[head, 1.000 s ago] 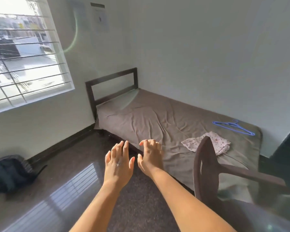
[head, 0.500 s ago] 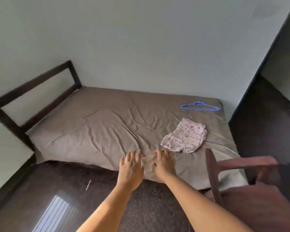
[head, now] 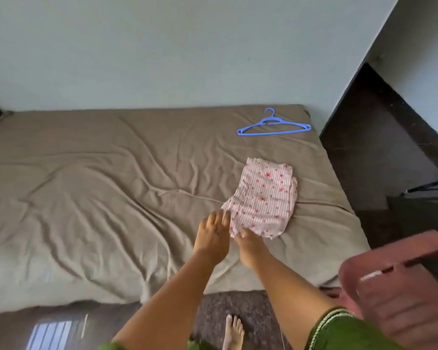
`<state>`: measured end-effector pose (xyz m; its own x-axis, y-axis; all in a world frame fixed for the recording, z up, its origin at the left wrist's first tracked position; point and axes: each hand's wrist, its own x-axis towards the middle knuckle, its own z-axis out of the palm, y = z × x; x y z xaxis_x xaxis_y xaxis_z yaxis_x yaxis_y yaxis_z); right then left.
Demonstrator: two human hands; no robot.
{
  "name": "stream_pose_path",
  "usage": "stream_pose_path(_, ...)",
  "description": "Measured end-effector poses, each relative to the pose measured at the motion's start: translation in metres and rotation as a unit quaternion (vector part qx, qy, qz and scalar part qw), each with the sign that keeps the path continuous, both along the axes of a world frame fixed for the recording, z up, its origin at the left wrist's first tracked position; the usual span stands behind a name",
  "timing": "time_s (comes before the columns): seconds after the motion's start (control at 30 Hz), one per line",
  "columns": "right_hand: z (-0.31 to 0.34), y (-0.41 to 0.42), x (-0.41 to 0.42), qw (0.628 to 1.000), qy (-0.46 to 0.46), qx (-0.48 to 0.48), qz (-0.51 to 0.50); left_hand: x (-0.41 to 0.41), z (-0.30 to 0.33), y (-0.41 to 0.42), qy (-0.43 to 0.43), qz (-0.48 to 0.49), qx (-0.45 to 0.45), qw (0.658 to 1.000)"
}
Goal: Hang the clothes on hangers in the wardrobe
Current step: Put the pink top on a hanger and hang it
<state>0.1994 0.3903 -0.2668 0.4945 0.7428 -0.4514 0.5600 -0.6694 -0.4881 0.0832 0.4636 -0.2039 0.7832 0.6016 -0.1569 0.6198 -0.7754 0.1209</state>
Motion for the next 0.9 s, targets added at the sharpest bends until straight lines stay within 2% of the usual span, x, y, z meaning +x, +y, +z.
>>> stream_pose_path(0.1,-0.059,0.016,0.030,0.996,-0.068,-0.043,0.039,0.029,-0.042,0.034,-0.006,0.011,-0.057,0.998)
stream_pose_path(0.17,-0.089,0.021,0.047,0.978,-0.130,-0.117,0.114,0.042,-0.068,0.047,-0.004,0.037,-0.090,0.995)
stream_pose_path(0.23,-0.090,0.036,0.062,0.958,-0.142,-0.192,0.161,0.049,-0.081,0.061,0.001,0.088,-0.141,0.986)
stream_pose_path(0.3,-0.060,0.069,0.074,0.979,-0.077,-0.164,0.094,0.052,-0.081,0.075,-0.020,0.157,-0.208,0.965)
stream_pose_path(0.33,-0.037,0.089,0.077,0.994,-0.041,-0.102,-0.003,0.054,-0.079,0.084,-0.031,0.201,-0.259,0.944)
stream_pose_path(0.37,-0.011,0.110,0.081,0.991,0.006,-0.022,-0.130,0.057,-0.071,0.093,-0.046,0.259,-0.315,0.912)
stream_pose_path(0.4,0.020,0.133,0.083,0.965,0.050,0.049,-0.252,0.061,-0.062,0.105,-0.071,0.329,-0.373,0.865)
stream_pose_path(0.43,0.052,0.155,0.087,0.929,0.118,0.113,-0.332,0.066,-0.051,0.119,-0.100,0.403,-0.435,0.799)
stream_pose_path(0.47,0.085,0.175,0.088,0.886,0.219,0.161,-0.376,0.071,-0.033,0.131,-0.126,0.472,-0.502,0.714)
stream_pose_path(0.53,0.148,0.204,0.087,0.774,0.457,0.210,-0.384,0.078,0.008,0.150,-0.187,0.539,-0.620,0.538)
stream_pose_path(0.57,0.175,0.211,0.086,0.733,0.542,0.207,-0.354,0.079,0.029,0.160,-0.215,0.532,-0.664,0.479)
stream_pose_path(0.6,0.193,0.215,0.089,0.714,0.592,0.205,-0.314,0.083,0.044,0.171,-0.252,0.520,-0.684,0.446)
stream_pose_path(0.63,0.207,0.217,0.091,0.717,0.603,0.203,-0.284,0.084,0.063,0.182,-0.283,0.521,-0.685,0.423)
stream_pose_path(0.67,0.212,0.218,0.096,0.740,0.579,0.196,-0.281,0.084,0.078,0.192,-0.306,0.513,-0.694,0.402)
stream_pose_path(0.7,0.213,0.217,0.102,0.782,0.517,0.188,-0.293,0.086,0.084,0.202,-0.319,0.505,-0.687,0.413)
stream_pose_path(0.73,0.211,0.216,0.109,0.840,0.411,0.173,-0.309,0.088,0.087,0.211,-0.327,0.498,-0.654,0.467)
stream_pose_path(0.77,0.204,0.213,0.118,0.896,0.272,0.138,-0.321,0.088,0.089,0.219,-0.325,0.496,-0.584,0.554)
stream_pose_path(0.8,0.199,0.207,0.126,0.932,0.130,0.096,-0.325,0.087,0.091,0.225,-0.327,0.473,-0.511,0.639)
stream_pose_path(0.83,0.194,0.201,0.132,0.941,0.041,0.060,-0.331,0.087,0.096,0.230,-0.321,0.434,-0.437,0.719)
stream_pose_path(0.87,0.192,0.196,0.136,0.937,0.012,0.047,-0.347,0.086,0.099,0.233,-0.300,0.379,-0.376,0.790)
stream_pose_path(0.9,0.189,0.194,0.137,0.933,0.008,0.043,-0.358,0.086,0.104,0.234,-0.267,0.336,-0.312,0.847)
